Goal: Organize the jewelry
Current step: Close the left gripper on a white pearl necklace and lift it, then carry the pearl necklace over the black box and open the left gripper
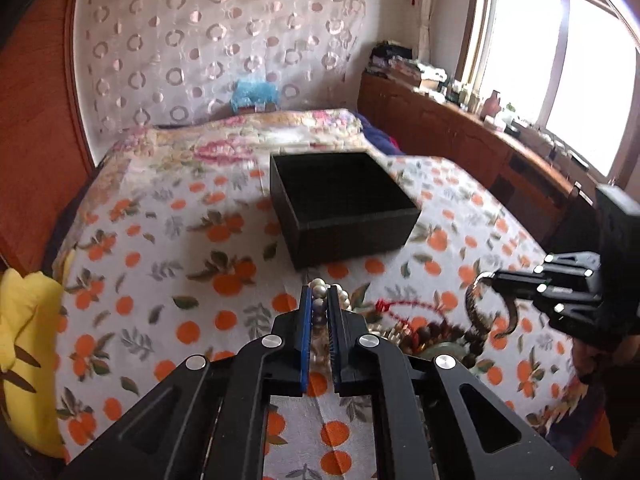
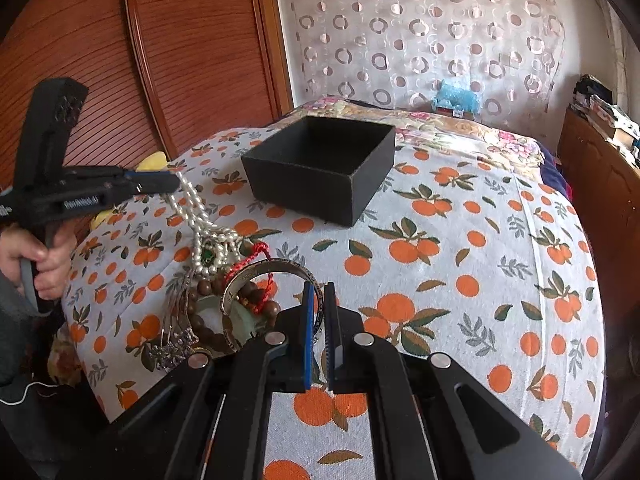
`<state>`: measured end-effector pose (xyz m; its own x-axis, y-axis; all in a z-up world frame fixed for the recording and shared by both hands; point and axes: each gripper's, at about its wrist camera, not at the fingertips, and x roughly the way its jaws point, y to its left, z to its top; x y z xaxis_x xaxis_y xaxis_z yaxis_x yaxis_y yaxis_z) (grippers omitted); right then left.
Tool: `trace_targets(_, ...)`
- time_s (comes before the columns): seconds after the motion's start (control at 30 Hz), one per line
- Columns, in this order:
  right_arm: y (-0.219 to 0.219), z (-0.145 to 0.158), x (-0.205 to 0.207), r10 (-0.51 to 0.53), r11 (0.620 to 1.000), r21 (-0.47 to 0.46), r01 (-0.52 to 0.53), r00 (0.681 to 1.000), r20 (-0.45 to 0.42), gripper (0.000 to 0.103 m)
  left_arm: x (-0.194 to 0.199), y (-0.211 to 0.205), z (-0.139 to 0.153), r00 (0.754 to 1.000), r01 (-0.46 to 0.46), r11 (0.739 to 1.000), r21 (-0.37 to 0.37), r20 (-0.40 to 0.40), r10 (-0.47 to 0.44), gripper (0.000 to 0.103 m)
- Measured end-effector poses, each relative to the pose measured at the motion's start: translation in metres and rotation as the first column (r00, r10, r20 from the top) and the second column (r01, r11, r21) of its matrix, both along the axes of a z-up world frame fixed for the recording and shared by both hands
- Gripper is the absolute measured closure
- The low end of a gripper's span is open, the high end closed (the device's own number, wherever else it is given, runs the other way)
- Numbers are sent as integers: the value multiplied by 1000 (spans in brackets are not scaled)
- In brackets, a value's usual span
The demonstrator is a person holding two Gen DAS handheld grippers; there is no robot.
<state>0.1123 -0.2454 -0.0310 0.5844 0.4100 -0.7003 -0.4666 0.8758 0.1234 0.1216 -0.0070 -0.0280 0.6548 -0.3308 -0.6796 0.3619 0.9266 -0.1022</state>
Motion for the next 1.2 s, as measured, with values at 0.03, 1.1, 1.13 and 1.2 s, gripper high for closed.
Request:
trace_targets(0.03, 1, 2, 0, 0, 1000, -1, 0, 1000, 4, 98, -1, 1, 7, 1000, 1, 1000, -7, 12, 0, 96)
trace_targets(1.1, 30, 44, 110, 12, 1000, -27, -10, 997, 83, 98, 67, 2, 72, 989, -52, 999, 8, 137, 50, 96)
trace_targets(1.13, 34, 43, 118, 19, 999, -33, -16, 996, 85, 98, 71, 0, 73, 989, -53, 999, 4, 140, 51, 96)
trace_targets(1.2, 39, 42, 130, 28, 999, -45, -24, 996, 85, 98, 82, -2, 75, 989, -52, 999, -11, 139, 53, 96)
